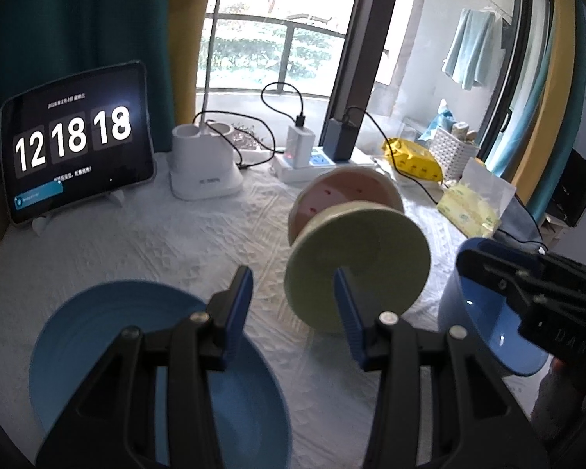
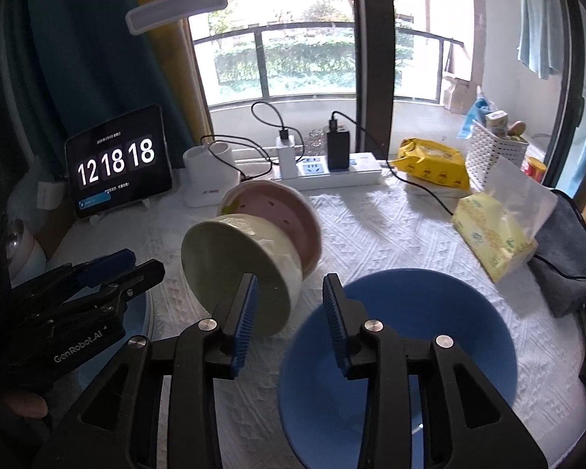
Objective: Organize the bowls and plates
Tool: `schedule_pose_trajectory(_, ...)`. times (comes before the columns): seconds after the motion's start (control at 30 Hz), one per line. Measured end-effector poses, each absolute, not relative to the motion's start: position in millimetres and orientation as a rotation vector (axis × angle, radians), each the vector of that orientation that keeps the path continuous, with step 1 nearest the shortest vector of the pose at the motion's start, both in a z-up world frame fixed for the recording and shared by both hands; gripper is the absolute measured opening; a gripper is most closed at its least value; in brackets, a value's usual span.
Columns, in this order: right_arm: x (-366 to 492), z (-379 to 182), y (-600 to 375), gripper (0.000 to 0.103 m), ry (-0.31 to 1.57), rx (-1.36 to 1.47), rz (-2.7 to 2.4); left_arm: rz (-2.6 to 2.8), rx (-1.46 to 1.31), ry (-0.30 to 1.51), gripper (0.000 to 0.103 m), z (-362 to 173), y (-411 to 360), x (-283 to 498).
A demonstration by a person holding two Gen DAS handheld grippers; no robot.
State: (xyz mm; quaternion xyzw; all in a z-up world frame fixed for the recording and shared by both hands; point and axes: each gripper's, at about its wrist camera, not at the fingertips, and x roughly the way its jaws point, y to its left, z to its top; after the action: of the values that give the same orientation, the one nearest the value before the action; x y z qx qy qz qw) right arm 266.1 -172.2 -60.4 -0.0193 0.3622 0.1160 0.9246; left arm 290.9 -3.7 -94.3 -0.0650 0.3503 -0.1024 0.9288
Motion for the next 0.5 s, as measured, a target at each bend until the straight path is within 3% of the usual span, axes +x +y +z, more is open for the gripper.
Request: schedule_pose_trajectory(0.5, 299.1, -88.9, -153.3, 0.037, 0.833, -0.045, 0.234, -0.199, -0.111, 0.771, 0.045, -112.3, -7.6, 314.9)
